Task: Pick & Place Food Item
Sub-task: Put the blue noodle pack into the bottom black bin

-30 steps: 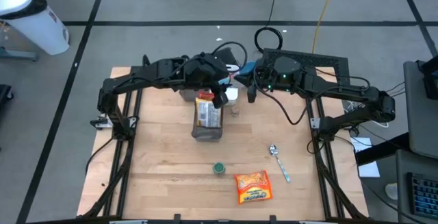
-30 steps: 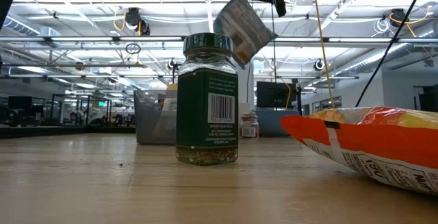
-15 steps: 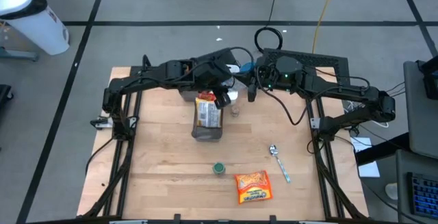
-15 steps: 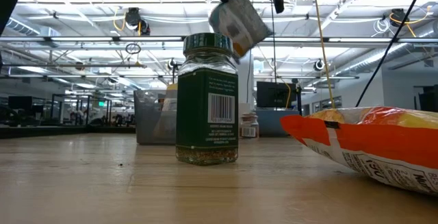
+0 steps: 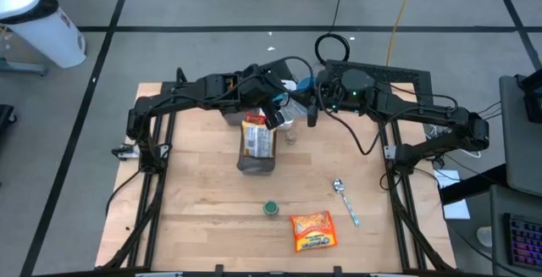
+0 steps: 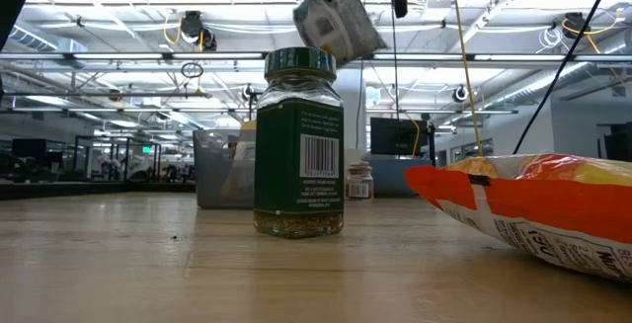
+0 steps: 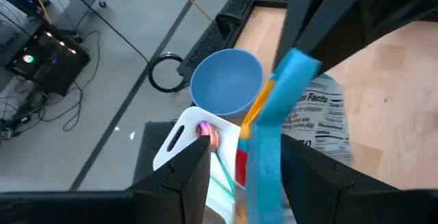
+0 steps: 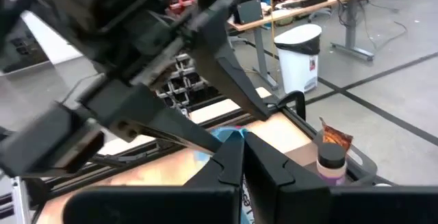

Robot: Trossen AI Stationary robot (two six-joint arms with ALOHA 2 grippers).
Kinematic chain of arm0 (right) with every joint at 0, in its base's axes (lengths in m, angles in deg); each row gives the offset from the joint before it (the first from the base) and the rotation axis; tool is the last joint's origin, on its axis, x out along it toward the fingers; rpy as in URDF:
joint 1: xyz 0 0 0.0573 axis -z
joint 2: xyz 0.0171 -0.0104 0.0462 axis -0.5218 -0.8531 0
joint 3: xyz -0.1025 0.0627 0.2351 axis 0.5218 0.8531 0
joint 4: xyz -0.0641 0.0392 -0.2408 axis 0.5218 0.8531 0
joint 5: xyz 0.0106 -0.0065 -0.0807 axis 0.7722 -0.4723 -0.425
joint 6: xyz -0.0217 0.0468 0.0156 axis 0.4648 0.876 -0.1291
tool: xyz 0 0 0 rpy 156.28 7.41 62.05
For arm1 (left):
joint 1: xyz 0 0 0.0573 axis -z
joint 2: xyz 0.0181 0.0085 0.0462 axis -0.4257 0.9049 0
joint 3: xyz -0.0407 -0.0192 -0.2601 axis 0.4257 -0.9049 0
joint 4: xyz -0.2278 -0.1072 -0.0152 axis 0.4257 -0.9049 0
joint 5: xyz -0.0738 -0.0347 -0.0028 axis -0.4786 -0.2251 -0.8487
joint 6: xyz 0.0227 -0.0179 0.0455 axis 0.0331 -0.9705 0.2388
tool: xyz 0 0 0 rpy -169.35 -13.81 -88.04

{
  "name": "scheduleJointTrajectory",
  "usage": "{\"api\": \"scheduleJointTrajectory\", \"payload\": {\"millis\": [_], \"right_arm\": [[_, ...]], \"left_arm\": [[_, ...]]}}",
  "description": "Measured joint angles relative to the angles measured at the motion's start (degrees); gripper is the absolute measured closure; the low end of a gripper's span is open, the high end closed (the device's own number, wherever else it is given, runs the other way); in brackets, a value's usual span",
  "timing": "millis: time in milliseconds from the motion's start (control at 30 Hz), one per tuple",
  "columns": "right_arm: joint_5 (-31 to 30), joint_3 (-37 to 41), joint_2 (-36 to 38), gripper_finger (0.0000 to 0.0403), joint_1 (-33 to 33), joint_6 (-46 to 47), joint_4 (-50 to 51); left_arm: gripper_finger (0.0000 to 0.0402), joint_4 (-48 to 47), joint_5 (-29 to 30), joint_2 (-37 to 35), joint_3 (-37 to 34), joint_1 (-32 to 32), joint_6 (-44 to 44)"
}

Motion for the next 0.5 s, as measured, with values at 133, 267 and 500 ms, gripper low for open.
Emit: {"api": "scheduleJointTrajectory", "payload": {"millis": [133,267,500], "right_arm": [[0.5,0.0,0.0,0.0403,0.0,0.0,-2.3],[3.1,0.0,0.0,0.0403,0.0,0.0,-2.7],[3.3,0.0,0.0,0.0403,0.0,0.0,-2.6]], "left_arm": [[0.0227,0.0,-5.2,0.0,0.0,-1.0,-0.2],[0.0241,-0.1,-6.4,0.0,0.0,-1.7,-1.1],[0.0339,0.0,-7.7,0.0,0.0,-1.9,-0.9]]}}
